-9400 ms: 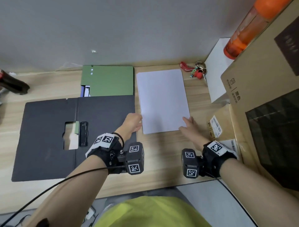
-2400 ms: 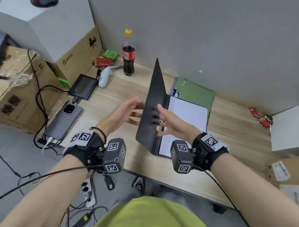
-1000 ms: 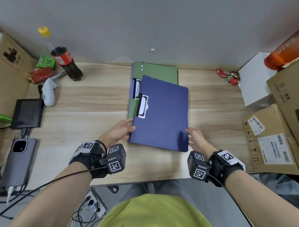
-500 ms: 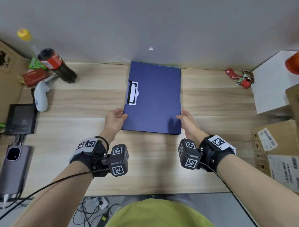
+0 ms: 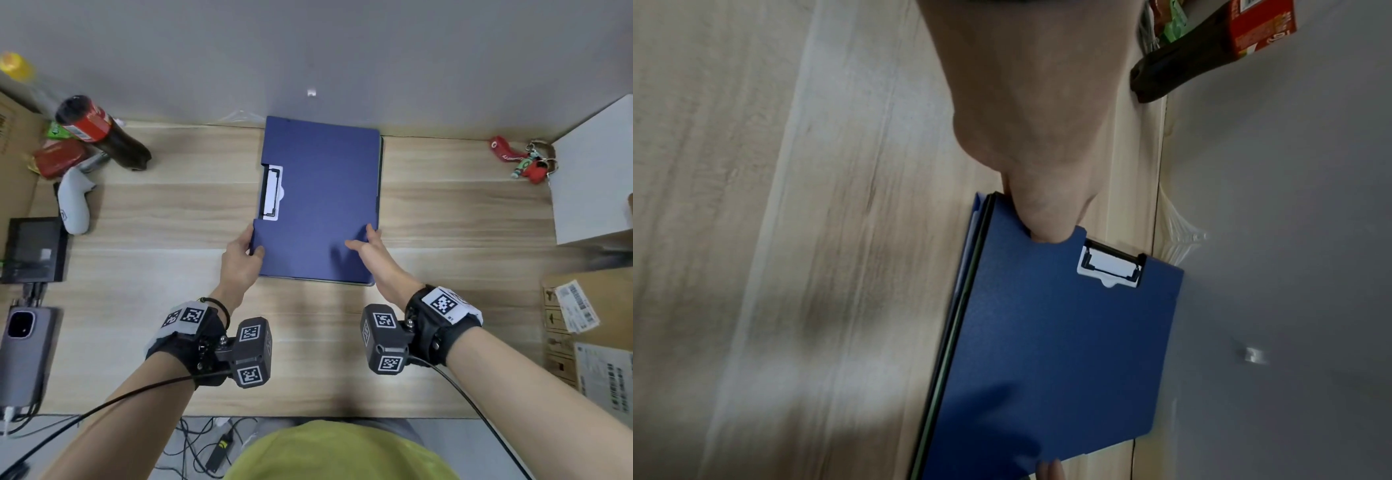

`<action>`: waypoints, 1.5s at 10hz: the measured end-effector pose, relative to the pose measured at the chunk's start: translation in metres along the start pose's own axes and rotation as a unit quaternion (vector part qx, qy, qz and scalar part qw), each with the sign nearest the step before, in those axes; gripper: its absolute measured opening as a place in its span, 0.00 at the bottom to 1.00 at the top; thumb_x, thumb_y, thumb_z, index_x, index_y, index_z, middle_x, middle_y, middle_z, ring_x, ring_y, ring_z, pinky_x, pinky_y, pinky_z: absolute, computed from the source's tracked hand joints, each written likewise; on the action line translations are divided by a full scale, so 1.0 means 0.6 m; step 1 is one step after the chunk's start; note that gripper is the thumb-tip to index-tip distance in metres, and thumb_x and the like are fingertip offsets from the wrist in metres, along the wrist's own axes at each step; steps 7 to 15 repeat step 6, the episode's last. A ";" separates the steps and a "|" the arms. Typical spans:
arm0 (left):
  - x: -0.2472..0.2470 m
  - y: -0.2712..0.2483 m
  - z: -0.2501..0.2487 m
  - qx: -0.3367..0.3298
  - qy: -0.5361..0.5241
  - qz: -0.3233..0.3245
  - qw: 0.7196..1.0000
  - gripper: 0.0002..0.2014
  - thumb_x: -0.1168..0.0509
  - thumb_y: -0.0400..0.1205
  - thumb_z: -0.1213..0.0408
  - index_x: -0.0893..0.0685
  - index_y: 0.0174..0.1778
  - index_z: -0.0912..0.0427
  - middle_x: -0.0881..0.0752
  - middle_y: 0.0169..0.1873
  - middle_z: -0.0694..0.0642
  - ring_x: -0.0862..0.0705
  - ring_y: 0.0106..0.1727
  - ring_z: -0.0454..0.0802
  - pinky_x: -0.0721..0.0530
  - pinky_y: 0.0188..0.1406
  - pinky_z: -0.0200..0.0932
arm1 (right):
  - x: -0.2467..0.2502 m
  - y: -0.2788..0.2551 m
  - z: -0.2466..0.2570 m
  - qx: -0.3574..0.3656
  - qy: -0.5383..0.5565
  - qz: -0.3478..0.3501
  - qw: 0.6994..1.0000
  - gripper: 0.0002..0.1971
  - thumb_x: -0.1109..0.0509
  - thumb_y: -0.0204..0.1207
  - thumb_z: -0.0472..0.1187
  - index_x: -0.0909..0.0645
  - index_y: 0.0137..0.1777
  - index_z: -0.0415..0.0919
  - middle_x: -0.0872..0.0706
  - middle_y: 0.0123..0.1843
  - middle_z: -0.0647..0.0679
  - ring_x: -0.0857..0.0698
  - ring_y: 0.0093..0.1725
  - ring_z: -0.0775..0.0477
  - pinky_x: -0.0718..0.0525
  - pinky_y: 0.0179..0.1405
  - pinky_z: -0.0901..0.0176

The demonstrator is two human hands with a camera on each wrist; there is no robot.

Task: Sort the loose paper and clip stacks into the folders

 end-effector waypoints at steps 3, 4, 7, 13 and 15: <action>-0.011 -0.010 -0.011 -0.007 0.013 0.013 1.000 0.27 0.45 0.85 0.70 0.32 0.80 0.45 0.20 0.56 0.43 0.22 0.57 0.48 0.28 0.55 0.39 | 0.019 -0.006 -0.003 -0.018 0.043 0.016 0.999 0.33 0.40 0.82 0.44 0.49 0.84 0.55 0.54 0.86 0.58 0.52 0.85 0.51 0.51 0.81 0.43; -0.014 -0.015 -0.014 -0.006 -0.057 0.064 0.996 0.25 0.46 0.86 0.70 0.29 0.78 0.46 0.19 0.61 0.42 0.21 0.64 0.47 0.27 0.60 0.37 | 0.032 -0.016 0.001 -0.028 0.081 0.005 0.996 0.30 0.40 0.83 0.41 0.44 0.83 0.53 0.45 0.85 0.57 0.49 0.85 0.52 0.51 0.81 0.48; 0.022 -0.044 0.062 0.049 -0.092 0.075 0.992 0.20 0.43 0.87 0.65 0.26 0.76 0.57 0.21 0.68 0.50 0.23 0.71 0.51 0.27 0.75 0.50 | 0.043 -0.047 -0.040 -0.039 0.135 -0.029 0.990 0.14 0.37 0.78 0.45 0.23 0.63 0.53 0.21 0.60 0.56 0.28 0.63 0.52 0.28 0.54 0.58; 0.022 -0.044 0.062 0.049 -0.092 0.075 0.992 0.20 0.43 0.87 0.65 0.26 0.76 0.57 0.21 0.68 0.50 0.23 0.71 0.51 0.27 0.75 0.50 | 0.043 -0.047 -0.040 -0.039 0.135 -0.029 0.990 0.14 0.37 0.78 0.45 0.23 0.63 0.53 0.21 0.60 0.56 0.28 0.63 0.52 0.28 0.54 0.58; 0.022 -0.044 0.062 0.049 -0.092 0.075 0.992 0.20 0.43 0.87 0.65 0.26 0.76 0.57 0.21 0.68 0.50 0.23 0.71 0.51 0.27 0.75 0.50 | 0.043 -0.047 -0.040 -0.039 0.135 -0.029 0.990 0.14 0.37 0.78 0.45 0.23 0.63 0.53 0.21 0.60 0.56 0.28 0.63 0.52 0.28 0.54 0.58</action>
Point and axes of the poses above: each hand's wrist, its own y-axis towards the middle knuckle, its own x-axis out of the back of the hand, z = x × y, the point moved 9 cm from there along y, towards the middle knuckle
